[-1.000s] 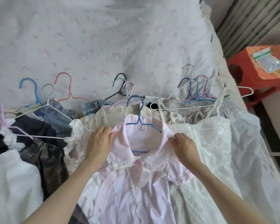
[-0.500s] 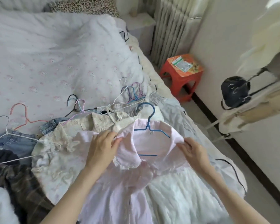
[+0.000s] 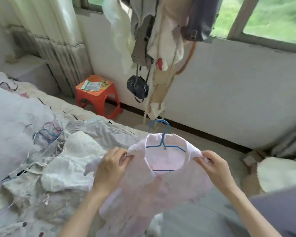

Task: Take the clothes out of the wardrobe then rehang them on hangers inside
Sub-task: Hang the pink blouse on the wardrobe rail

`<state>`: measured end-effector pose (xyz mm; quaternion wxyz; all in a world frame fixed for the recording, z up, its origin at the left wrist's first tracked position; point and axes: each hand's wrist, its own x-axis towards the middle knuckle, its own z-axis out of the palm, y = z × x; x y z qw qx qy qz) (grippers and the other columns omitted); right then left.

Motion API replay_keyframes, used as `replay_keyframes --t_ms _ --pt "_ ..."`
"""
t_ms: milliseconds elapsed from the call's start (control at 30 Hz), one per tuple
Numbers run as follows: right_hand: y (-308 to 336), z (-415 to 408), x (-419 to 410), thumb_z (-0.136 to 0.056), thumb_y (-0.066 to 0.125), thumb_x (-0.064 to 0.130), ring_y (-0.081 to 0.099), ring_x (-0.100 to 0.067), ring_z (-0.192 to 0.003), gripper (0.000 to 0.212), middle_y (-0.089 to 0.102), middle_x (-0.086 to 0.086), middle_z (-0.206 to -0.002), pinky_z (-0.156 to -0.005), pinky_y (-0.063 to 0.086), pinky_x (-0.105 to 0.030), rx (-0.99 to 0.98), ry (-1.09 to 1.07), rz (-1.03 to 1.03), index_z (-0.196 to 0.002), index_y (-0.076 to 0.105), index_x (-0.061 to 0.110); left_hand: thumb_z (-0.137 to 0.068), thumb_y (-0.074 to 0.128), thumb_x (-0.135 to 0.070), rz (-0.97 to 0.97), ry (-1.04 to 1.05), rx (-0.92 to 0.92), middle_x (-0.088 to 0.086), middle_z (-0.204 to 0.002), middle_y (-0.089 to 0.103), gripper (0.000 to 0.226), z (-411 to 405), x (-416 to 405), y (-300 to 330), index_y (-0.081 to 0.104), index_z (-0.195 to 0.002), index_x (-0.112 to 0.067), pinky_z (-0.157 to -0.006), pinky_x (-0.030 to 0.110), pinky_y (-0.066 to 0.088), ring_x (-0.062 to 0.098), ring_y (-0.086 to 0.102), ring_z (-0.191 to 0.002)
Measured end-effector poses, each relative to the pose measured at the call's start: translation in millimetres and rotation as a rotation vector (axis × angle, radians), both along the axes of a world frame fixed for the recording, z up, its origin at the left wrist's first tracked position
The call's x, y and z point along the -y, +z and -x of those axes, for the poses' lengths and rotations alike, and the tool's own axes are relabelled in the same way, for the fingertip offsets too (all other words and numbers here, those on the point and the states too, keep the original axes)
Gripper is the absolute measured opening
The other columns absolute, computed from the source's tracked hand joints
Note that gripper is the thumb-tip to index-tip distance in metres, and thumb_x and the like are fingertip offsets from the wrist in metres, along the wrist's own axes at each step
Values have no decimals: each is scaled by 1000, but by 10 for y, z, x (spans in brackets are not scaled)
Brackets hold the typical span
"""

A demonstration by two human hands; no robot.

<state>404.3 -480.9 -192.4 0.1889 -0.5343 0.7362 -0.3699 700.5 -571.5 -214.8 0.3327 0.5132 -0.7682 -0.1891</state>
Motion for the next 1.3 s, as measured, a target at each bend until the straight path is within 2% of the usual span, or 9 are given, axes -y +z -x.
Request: replay_keyframes --t_ms 267,367,467,633,800,933,1100,1200,1300 --pt "316 958 -1227 -80 71 20 53 3 -75 11 62 10 -73 -63 40 -11 -52 -410 130 -80 62 27 -81 65 -31 -28 -349 -124 -5 -76 62 19 1505 -209 484 64 -79 -12 -65 17 40 9 52 -72" --pt "374 1319 -1762 -80 68 32 55 1 -76 22 60 12 -73 -66 44 -20 -61 -571 127 -101 61 36 -77 68 -28 -37 -472 -169 -5 -74 60 17 2180 -417 602 61 -78 -12 -66 18 39 9 51 -71" --pt "478 1636 -2277 -85 63 38 54 3 -70 38 55 11 -66 -64 40 -9 -180 -718 205 -122 56 36 -76 73 -19 -62 -562 -225 -10 -80 60 21 2899 -734 648 63 -93 -14 -69 9 37 6 51 -71" --pt "539 2244 -3146 -75 47 62 51 -10 -66 43 51 3 -69 -58 41 -25 -299 -894 177 -112 61 44 -81 70 -16 0 -775 -160 -5 -84 60 20 4038 -1374 666 68 -100 -21 -70 35 41 28 58 -74" --pt "584 2577 -3981 -69 47 68 52 0 -69 45 53 22 -80 -59 39 -18 -303 -1041 152 -111 48 50 -84 66 -20 -38 -1000 -134 -6 -81 56 9 4909 -1954 682 65 -89 -27 -68 42 46 29 56 -75" --pt "554 2685 -4574 -80 62 49 54 -9 -71 22 57 5 -75 -62 45 -28 -289 -1199 53 -82 66 27 -86 64 -20 -50 -1164 -123 -12 -83 55 6 5510 -2457 715 68 -90 -21 -71 40 45 24 56 -80" --pt "516 2677 -5050 -82 54 51 52 -2 -66 22 52 24 -65 -55 36 -12 -380 -1445 -63 -76 55 30 -90 59 -27 -52 -1336 -36 -17 -85 51 15 6145 -3029 659 68 -100 -22 -74 28 36 17 55 -86" --pt "488 2737 -5232 -86 62 40 55 -8 -66 21 49 23 -65 -56 38 -26 -307 -1553 -171 -75 62 22 -91 57 -28 -63 -1431 61 -12 -88 52 22 6510 -3270 564 65 -110 -22 -72 25 32 16 54 -89" --pt "508 2871 -5338 -87 59 41 56 -13 -70 24 52 14 -68 -59 39 -29 -281 -1675 -241 -70 55 24 -94 51 -27 -24 -1613 172 -4 -112 59 33 6923 -3452 484 56 -126 -23 -86 33 43 22 57 -103"
